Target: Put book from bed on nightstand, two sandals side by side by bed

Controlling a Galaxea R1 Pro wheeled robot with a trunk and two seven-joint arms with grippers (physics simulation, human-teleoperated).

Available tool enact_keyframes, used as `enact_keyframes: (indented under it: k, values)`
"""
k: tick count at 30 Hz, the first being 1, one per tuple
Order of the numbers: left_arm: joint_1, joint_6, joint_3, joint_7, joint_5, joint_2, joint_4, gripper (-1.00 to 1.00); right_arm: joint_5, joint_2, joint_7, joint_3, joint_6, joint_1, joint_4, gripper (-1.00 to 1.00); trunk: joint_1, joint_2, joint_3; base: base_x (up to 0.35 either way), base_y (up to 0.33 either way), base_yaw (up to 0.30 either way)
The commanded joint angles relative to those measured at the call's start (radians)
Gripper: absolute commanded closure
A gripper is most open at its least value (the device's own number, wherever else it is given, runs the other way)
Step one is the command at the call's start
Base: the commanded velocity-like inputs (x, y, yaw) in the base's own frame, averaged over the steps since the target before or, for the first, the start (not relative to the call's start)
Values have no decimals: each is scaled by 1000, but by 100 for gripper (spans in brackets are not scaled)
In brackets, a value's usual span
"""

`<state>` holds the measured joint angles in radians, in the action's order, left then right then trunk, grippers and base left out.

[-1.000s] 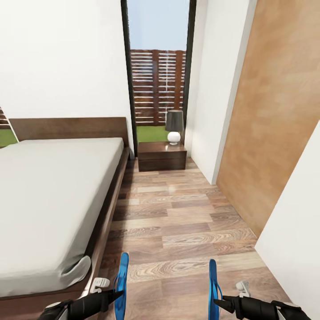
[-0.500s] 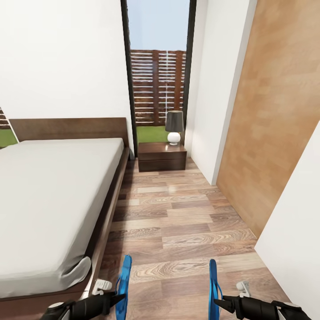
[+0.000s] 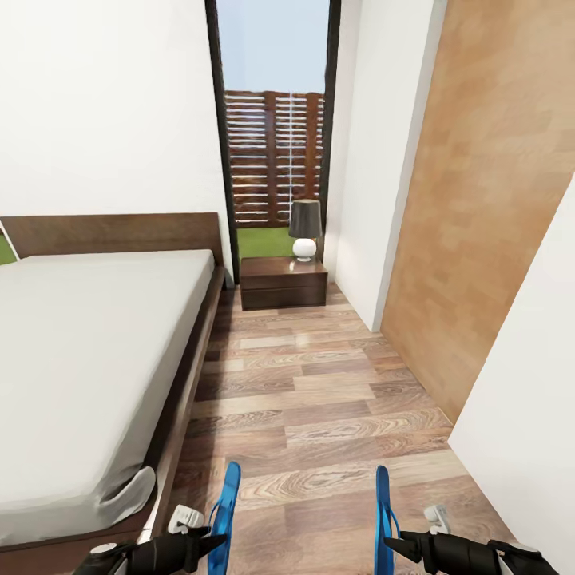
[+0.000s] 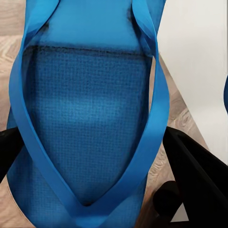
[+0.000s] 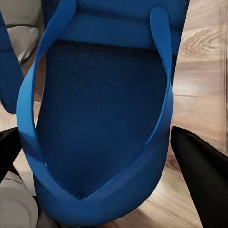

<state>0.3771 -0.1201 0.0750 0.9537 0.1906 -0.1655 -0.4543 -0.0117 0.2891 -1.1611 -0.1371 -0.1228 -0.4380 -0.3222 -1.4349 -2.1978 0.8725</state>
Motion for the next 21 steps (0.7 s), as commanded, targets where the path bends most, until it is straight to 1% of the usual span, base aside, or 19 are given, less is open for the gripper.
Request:
enact_keyframes:
  k: [1, 13, 15, 16, 18, 19, 20, 21]
  values:
    - [0, -10, 6, 0, 10, -1, -1, 100, -1, -1, -5, -4, -11, -1, 0, 100, 0, 0, 0, 0, 0, -233]
    - [0, -9, 6, -7, 11, -1, -1, 100, -1, -1, -6, -4, -11, -1, 0, 100, 0, 0, -10, 0, 0, -230]
    - [0, -9, 6, -49, 11, 1, -1, 100, -1, -1, -4, -4, -11, -1, 0, 100, 0, 0, -11, 0, 0, -157]
    - [0, -9, 6, -84, 10, 5, -1, 100, 0, -1, -3, -4, -11, -1, 0, 100, 0, 0, -11, 0, 0, -149]
    - [0, -6, 7, -179, 9, 26, 2, 100, 3, -1, 0, -4, -11, -1, 1, 100, 0, 0, -11, 0, 0, -145]
    - [0, 0, 8, -259, 6, 44, 15, 100, 4, -3, 5, -4, -11, -1, 2, 100, 0, 0, -11, 0, 0, -143]
    - [0, 6, 11, -303, 2, 55, 29, 100, 5, -3, 17, -4, -11, 0, 6, 100, 0, 0, -11, 0, 0, -144]
    - [0, 10, 13, -320, -2, 59, 38, 100, 5, -4, 25, -4, -10, 0, 11, 100, 0, 0, -11, 0, 0, -145]
